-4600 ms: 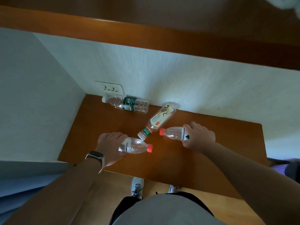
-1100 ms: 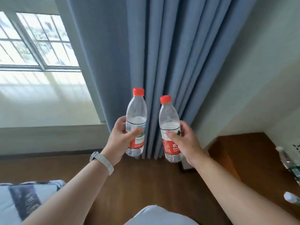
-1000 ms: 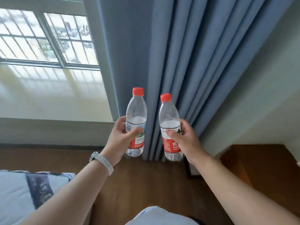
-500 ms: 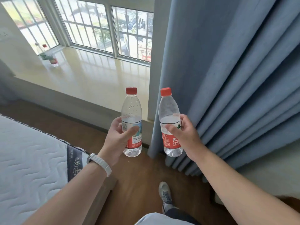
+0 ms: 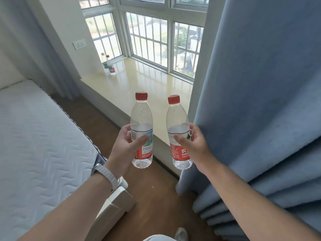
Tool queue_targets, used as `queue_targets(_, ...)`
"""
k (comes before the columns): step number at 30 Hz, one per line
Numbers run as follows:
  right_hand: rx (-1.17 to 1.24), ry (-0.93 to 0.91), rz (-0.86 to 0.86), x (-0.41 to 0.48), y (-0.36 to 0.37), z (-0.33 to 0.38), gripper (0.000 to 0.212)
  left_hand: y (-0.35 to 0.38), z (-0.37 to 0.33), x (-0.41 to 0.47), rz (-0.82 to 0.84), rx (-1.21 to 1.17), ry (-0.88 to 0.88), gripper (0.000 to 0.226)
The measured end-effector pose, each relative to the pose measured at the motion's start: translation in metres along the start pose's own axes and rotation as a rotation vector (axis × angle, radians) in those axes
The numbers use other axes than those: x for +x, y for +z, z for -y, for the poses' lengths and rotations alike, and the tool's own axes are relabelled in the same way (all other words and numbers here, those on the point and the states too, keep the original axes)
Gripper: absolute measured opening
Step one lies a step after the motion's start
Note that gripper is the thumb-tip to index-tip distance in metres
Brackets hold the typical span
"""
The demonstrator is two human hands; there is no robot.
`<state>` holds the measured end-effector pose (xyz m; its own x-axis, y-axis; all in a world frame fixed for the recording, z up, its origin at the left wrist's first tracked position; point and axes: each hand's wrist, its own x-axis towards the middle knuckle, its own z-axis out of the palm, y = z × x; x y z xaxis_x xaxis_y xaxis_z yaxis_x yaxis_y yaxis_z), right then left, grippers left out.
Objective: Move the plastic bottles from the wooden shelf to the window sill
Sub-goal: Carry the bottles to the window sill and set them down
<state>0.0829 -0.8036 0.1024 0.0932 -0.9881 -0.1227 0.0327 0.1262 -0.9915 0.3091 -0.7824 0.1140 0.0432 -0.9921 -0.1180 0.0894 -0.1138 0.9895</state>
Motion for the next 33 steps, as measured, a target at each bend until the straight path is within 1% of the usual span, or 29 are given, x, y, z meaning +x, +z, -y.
queue_targets(4,0.02,-0.014,0.104,0.027,0.008,0.005,0.046,-0.014,-0.006,0.008,-0.11,0.023,0.026,0.072)
queue_targets(6,0.026,-0.003,0.157,0.04,0.018,0.007,0.042,-0.025,-0.009,0.013,-0.186,0.033,0.026,0.065)
queue_targets(8,0.017,-0.001,0.193,0.051,0.025,0.007,0.043,-0.034,-0.01,0.018,-0.226,0.032,0.032,0.063)
queue_targets(13,-0.013,0.015,0.206,0.096,0.055,0.006,0.055,-0.065,-0.005,0.044,-0.32,-0.01,0.029,0.063)
queue_targets(17,-0.058,0.021,0.221,0.134,0.084,0.009,0.045,-0.096,-0.002,0.08,-0.356,-0.056,0.03,0.06)
queue_targets(21,-0.084,0.019,0.189,0.18,0.121,0.021,0.035,-0.135,-0.011,0.126,-0.355,-0.079,0.042,0.061)
queue_targets(27,-0.11,-0.011,0.199,0.243,0.188,0.045,0.034,-0.2,-0.032,0.183,-0.371,-0.108,0.076,0.061)
queue_targets(33,-0.137,-0.002,0.218,0.279,0.243,0.04,0.037,-0.252,-0.038,0.217,-0.378,-0.071,0.086,0.059)
